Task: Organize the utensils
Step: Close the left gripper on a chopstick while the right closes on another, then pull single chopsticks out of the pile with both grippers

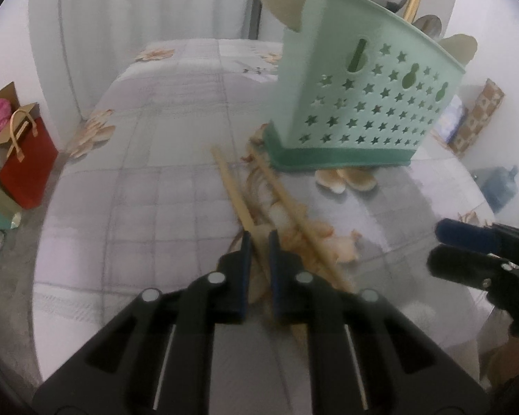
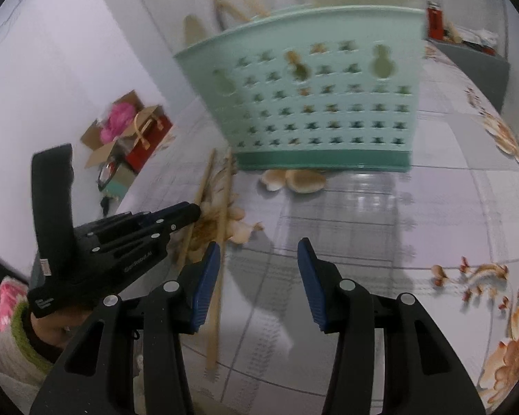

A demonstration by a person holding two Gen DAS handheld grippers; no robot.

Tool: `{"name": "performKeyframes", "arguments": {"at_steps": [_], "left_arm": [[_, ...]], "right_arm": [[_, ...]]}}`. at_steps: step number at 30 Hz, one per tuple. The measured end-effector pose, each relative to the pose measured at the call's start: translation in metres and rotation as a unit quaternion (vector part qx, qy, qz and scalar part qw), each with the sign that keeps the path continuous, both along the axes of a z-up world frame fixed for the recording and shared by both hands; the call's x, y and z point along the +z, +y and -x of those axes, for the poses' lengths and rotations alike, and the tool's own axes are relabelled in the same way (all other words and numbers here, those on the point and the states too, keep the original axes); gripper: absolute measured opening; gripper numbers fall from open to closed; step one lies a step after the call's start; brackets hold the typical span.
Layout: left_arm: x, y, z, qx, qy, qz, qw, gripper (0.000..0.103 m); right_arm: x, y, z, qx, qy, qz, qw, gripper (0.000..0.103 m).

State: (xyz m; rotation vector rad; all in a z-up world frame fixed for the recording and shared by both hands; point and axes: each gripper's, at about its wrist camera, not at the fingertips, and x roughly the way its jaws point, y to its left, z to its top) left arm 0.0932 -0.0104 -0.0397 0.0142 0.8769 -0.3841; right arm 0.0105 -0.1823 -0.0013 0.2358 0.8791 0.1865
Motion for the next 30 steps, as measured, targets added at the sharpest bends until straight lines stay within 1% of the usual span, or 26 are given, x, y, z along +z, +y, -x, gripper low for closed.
{"name": "performKeyframes", "arguments": {"at_steps": [3,5,7,10,11,12,13,15,16,21,24,30], "left_arm": [[0.0,0.01,0.005,0.009,0.002,-0.004,0.9999,0.006],[0.0,0.017,0.007,0.016,0.003,-0.004,0.9999,0.005],[0.0,0.022,0.009,0.02,0.005,-0.002,0.9998,0.005],[-0.001,0.026,0.01,0.022,0.005,-0.001,0.9997,0.004],[-0.001,0.026,0.01,0.022,0.004,-0.002,0.9997,0.004],[-0.002,0.025,0.01,0.022,0.003,-0.004,0.9997,0.004],[-0.001,0.024,0.009,0.022,0.002,-0.006,0.9997,0.004],[-0.002,0.024,0.01,0.022,0.001,-0.006,0.9997,0.004],[-0.002,0.024,0.01,0.022,0.002,-0.005,0.9997,0.004],[-0.002,0.021,0.017,0.01,0.002,-0.003,0.9999,0.004],[-0.002,0.017,0.027,-0.004,0.004,-0.001,1.0,0.004],[-0.001,0.002,0.047,-0.04,0.015,-0.002,0.9991,0.004]], "right_arm": [[-0.005,0.016,-0.008,0.026,0.008,0.014,1.0,0.046],[-0.007,0.028,-0.013,0.044,0.009,0.032,0.998,0.046],[-0.01,0.04,-0.017,0.058,0.009,0.058,0.997,0.046],[-0.018,0.059,-0.023,0.078,0.015,0.12,0.99,0.046],[-0.02,0.062,-0.025,0.079,0.015,0.134,0.988,0.043],[-0.022,0.064,-0.025,0.082,0.015,0.144,0.986,0.038],[-0.024,0.066,-0.025,0.086,0.017,0.152,0.984,0.03],[-0.024,0.065,-0.025,0.088,0.014,0.149,0.985,0.019],[-0.024,0.064,-0.025,0.09,0.016,0.142,0.986,0.009],[-0.023,0.06,-0.015,0.095,0.007,0.155,0.983,0.007],[-0.022,0.051,-0.004,0.09,0.011,0.151,0.984,0.007],[-0.022,0.016,0.026,0.052,0.033,0.131,0.989,0.007]]}}
